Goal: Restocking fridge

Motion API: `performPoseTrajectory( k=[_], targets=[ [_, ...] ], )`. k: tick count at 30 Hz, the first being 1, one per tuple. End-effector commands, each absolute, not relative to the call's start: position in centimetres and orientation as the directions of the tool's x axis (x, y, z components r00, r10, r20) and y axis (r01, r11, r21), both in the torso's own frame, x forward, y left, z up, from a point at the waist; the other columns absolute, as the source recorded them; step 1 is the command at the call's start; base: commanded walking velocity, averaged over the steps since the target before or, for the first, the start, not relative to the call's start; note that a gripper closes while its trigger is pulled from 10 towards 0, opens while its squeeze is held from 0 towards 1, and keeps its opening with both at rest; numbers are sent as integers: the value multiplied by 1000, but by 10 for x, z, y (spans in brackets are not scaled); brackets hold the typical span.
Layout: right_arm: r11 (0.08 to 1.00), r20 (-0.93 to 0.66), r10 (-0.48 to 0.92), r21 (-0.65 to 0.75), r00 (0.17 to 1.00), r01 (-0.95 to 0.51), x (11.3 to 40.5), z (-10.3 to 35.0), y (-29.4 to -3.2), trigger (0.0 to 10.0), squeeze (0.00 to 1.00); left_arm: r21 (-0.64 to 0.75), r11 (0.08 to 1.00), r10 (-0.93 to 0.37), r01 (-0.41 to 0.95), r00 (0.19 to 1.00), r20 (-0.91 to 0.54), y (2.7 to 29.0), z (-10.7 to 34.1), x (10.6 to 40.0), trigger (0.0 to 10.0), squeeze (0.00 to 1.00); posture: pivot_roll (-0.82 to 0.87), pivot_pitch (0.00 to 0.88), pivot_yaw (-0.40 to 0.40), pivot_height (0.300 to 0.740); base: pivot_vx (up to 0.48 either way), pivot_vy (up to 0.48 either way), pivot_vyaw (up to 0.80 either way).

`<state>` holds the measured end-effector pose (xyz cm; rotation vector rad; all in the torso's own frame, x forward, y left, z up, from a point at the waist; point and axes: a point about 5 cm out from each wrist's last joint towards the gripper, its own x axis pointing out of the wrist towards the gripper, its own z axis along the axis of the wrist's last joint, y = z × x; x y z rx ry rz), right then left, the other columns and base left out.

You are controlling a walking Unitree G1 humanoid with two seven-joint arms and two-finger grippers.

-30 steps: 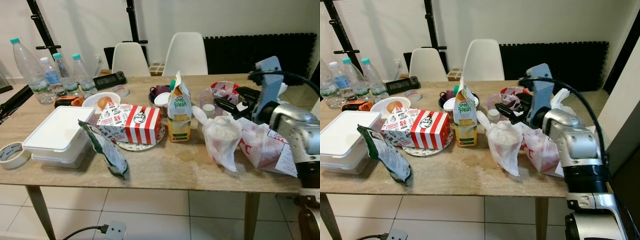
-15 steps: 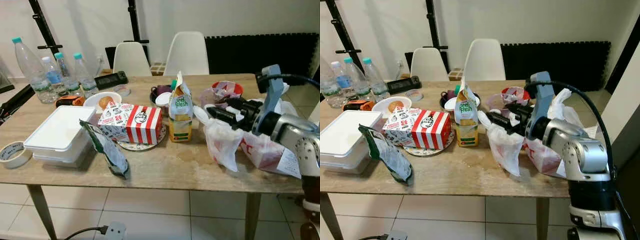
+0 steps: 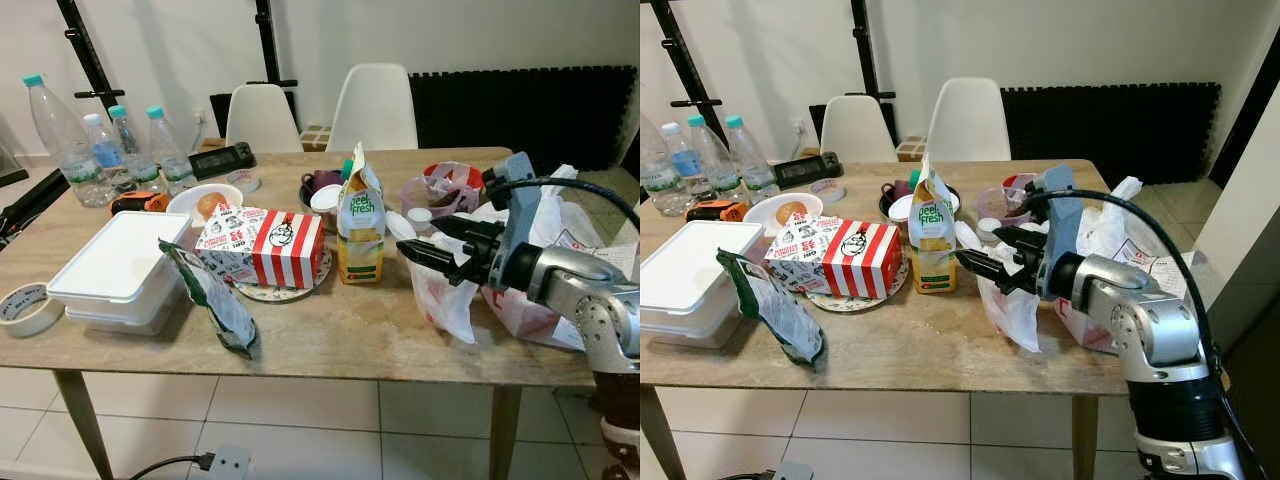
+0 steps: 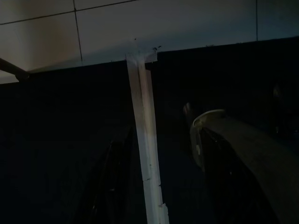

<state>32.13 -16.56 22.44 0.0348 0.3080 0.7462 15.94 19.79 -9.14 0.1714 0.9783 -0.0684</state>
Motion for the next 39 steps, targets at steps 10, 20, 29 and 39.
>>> performPoseTrajectory(
  k=[10, 20, 29, 39],
  targets=[
    [745, -287, 661, 143, 693, -651, 323, 213, -161, 10000, 0, 125, 982, 28, 143, 538, -843, 199, -94, 152, 10000, 0, -74, 27, 39, 740, 0, 0, 0],
    [756, 108, 625, 160, 773, -635, 340, 266, -136, 10000, 0, 130, 981, 32, 141, 550, -835, 207, -89, 161, 10000, 0, -75, 30, 44, 740, 0, 0, 0],
    [766, 172, 574, 233, 801, -599, 370, 282, -98, 10000, 1000, 120, 983, 19, 139, 575, -818, 200, -87, 170, 10000, 0, -68, 38, 32, 740, 0, 0, 0],
    [820, 133, 505, 237, 853, -522, 392, 277, -66, 10000, 0, 115, 985, 20, 129, 579, -815, 200, -87, 170, 10000, 0, -65, 49, 23, 740, 0, 0, 0]
  ],
)
